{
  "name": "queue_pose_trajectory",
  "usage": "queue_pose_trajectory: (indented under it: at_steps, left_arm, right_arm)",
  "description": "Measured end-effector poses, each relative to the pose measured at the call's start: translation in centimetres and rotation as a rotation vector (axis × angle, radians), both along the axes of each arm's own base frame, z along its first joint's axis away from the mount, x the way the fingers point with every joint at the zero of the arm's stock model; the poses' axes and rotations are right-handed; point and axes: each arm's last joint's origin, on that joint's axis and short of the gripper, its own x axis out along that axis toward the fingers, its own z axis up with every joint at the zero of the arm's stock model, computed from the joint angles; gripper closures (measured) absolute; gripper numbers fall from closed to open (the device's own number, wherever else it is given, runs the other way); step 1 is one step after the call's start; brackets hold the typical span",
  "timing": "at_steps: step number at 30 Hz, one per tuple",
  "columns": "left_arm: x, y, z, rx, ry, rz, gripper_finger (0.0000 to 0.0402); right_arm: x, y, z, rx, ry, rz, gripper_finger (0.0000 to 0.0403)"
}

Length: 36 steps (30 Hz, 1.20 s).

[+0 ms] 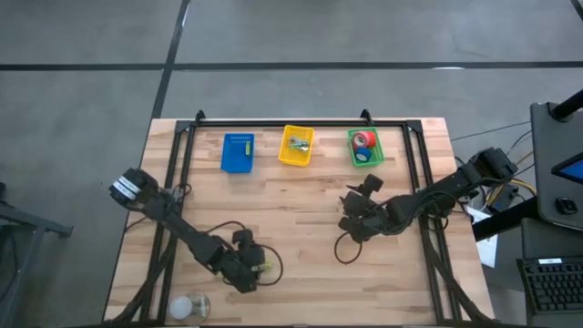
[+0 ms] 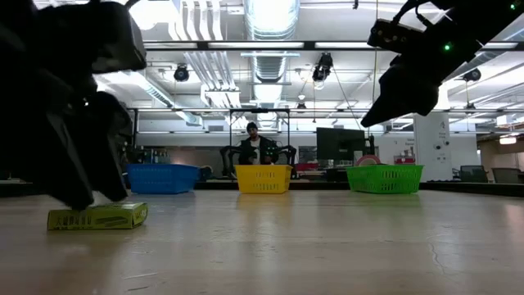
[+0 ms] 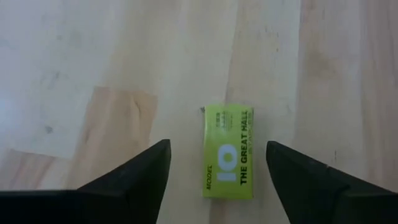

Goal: Pick and place Stapler, Stapler remover, tape
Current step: Put the green staple box into the blue bin

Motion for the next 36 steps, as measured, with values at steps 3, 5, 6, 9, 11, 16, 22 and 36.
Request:
queue_pose_trajectory:
  at_steps: [3,5,6,9,11,16,22,36]
  left_arm:
    - [0.2,-0.2,-0.5,-0.002,0.009,-0.003,0.0133]
    - [0.2,-0.2,-0.8,0.003,0.018,-0.001,0.0136]
    - [0.2,-0.2,-1.0,0.009,0.021,0.001,0.0138]
    - [0.3,-0.2,-1.5,0.028,0.025,0.009,0.0148]
    - [0.4,-0.1,-1.7,0.037,0.030,0.007,0.0161]
    - [0.6,0.0,-1.9,0.068,0.023,0.006,0.0214]
    - [1.0,1.2,-1.8,0.149,0.015,0.004,0.0288]
    - [-0.6,7.2,1.4,0.429,0.182,0.131,0.0254]
  right_arm:
    - [0.0,0.0,0.0,-0.001,-0.001,0.001,0.0211]
    - [0.0,0.0,0.0,-0.001,-0.002,0.002,0.0211]
    - [0.0,0.0,0.0,-0.001,-0.003,0.001,0.0211]
    - [0.1,0.0,0.0,0.000,-0.006,0.001,0.0211]
    - [0.1,0.0,0.0,0.000,-0.005,0.001,0.0211]
    - [0.1,0.0,0.0,0.000,-0.006,0.002,0.0211]
    - [0.1,0.1,0.1,0.003,-0.016,0.002,0.0211]
    - [0.2,0.1,0.1,0.005,-0.019,0.004,0.0211]
